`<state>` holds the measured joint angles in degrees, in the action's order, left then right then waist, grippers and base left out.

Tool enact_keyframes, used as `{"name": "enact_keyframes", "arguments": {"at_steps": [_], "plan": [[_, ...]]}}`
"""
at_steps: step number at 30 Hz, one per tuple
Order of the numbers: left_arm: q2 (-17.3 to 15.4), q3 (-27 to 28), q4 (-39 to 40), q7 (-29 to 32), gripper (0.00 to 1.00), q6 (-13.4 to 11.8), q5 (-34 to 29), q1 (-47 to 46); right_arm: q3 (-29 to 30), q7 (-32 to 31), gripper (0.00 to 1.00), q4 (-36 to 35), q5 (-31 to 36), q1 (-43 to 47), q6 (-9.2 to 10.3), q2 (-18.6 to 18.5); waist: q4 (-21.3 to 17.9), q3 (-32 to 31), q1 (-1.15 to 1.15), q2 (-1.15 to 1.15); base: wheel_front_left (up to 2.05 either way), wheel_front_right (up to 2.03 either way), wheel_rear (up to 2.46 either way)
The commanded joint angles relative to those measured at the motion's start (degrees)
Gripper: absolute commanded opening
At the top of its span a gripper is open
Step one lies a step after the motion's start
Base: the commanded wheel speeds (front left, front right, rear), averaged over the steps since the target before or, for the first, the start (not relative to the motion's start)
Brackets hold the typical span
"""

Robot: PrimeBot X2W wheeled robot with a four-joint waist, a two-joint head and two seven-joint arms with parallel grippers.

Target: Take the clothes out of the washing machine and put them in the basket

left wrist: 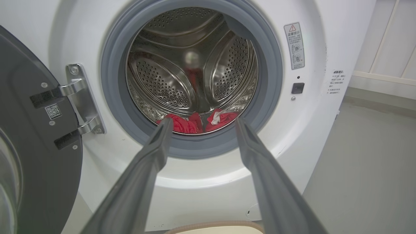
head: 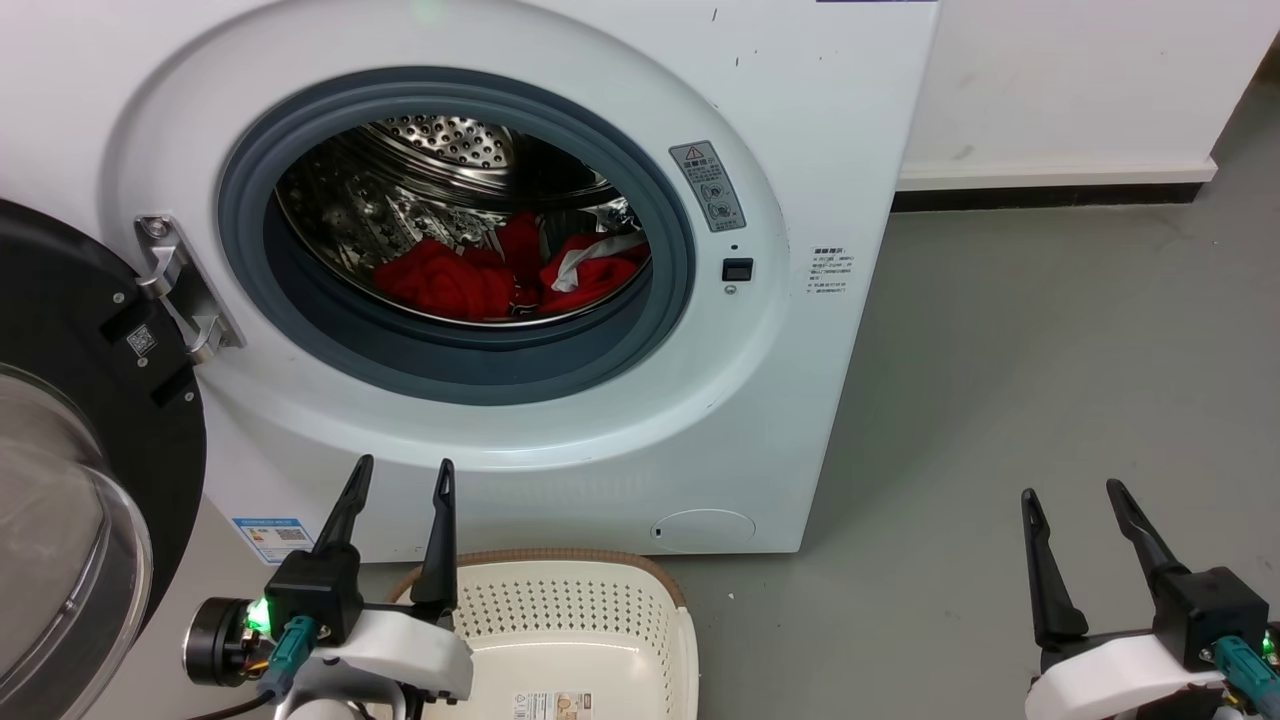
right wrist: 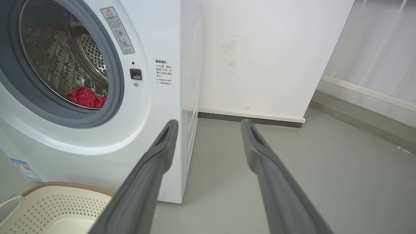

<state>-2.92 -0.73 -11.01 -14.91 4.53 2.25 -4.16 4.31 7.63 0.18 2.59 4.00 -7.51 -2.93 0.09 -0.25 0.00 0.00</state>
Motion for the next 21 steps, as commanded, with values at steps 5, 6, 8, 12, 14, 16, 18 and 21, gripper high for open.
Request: {"name": "enact_keyframes", "arguments": {"at_steps": [5, 6, 8, 12, 14, 16, 18, 21], "plan": [[-0.08, 0.46, -0.53, -0.37, 1.00, -0.13, 0.24, -0.80, 0.18, 0.12, 1.00, -0.08, -0.10, 0.52, 0.04, 0.09, 0.13, 0.07, 0.00, 0.00, 0.00, 0.00, 0.00], [-0.07, 0.51, -0.66, -0.37, 1.00, -0.08, 0.45, -0.77, 0.22, 0.09, 1.00, -0.02, -0.36, 0.45, 0.04, 0.09, 0.16, 0.07, 0.00, 0.00, 0.00, 0.00, 0.00], [-0.07, 0.55, -0.72, -0.37, 1.00, 0.09, 0.58, -0.65, 0.25, 0.03, 1.00, 0.11, -0.59, 0.42, 0.04, 0.09, 0.18, 0.05, 0.00, 0.00, 0.00, 0.00, 0.00], [-0.05, 0.69, -0.76, -0.37, 1.00, 0.25, 0.91, -0.31, 0.35, 0.07, 1.00, 0.26, -1.11, 0.43, 0.04, 0.09, 0.18, -0.01, 0.00, 0.00, 0.00, 0.00, 0.00], [-0.04, 0.71, -0.80, -0.37, 1.00, 0.31, 0.93, -0.19, 0.31, 0.04, 1.00, 0.31, -1.26, 0.39, 0.04, 0.09, 0.15, -0.01, 0.00, 0.00, 0.00, 0.00, 0.00], [-0.04, 0.80, -0.94, -0.37, 1.00, 0.35, 0.93, -0.17, 0.26, -0.01, 1.00, 0.36, -1.30, 0.33, 0.04, 0.09, 0.12, 0.00, 0.00, 0.00, 0.00, 0.00, 0.00], [-0.03, 0.88, -1.16, -0.36, 1.00, 0.28, 0.89, -0.30, 0.20, -0.05, 1.00, 0.35, -1.41, 0.25, 0.04, 0.09, 0.07, 0.08, 0.00, 0.00, 0.00, 0.00, 0.00], [-0.02, 1.05, -1.68, -0.31, 1.00, -0.21, 0.94, -1.03, -0.01, -0.20, 1.00, 0.10, -1.61, -0.02, 0.04, 0.09, -0.08, 0.49, 0.00, 0.00, 0.00, 0.00, 0.00]]}}
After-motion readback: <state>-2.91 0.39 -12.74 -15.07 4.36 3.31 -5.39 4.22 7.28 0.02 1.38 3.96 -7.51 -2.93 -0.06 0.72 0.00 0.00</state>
